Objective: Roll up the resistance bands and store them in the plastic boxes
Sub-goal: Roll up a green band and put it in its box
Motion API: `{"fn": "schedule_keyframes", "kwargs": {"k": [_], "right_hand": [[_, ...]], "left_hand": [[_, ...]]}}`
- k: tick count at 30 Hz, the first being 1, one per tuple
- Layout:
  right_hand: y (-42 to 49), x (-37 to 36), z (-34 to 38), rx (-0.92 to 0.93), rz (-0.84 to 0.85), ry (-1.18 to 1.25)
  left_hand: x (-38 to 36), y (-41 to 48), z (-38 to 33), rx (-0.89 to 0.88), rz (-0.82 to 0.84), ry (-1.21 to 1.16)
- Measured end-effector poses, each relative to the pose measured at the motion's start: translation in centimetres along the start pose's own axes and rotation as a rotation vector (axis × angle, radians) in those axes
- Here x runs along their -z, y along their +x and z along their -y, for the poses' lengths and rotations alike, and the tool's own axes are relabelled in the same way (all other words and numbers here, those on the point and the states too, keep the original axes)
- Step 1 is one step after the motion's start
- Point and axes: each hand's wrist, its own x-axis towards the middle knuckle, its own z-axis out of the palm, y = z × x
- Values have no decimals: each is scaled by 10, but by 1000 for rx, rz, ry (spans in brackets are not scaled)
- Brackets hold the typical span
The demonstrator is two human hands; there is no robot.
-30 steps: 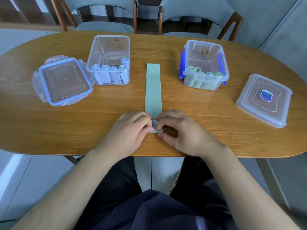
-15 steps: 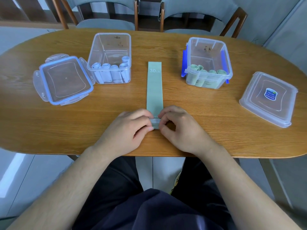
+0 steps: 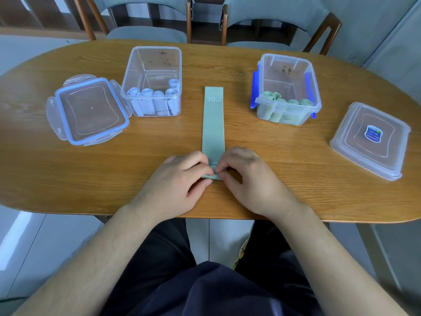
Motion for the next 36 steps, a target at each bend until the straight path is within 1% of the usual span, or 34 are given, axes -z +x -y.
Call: {"fn": "schedule_keyframes", "kwargs": {"k": [2,4,10,13,17,21,26,31,36], "right_hand": [[-2,-2,0,37,-30,-65],[-3,-4,0,59,-20,-101],[-5,2,-2,100,79,-138],[-3,3,-3,107,63,-151],[2,2,-3,120,70,-148],[4,3,-2,108,39,-154],[2,-5,-1,83,-63,-203],[0,0,-3,105,-2,-170],[6,-2,-8,113,-51,-173]], "left_hand": [[0,0,1,-14,-8,32],[-2,0,4,-12,-24,65],[-5,-1,5,-4,-29,19],[-5,0,4,8,-19,-17],[-1,5,2,-14,-31,61],[2,6,2,-22,-48,132],[-1,8,3,5,-69,73],[0,12,3,18,-62,75],[1,14,4,14,-73,107]]}}
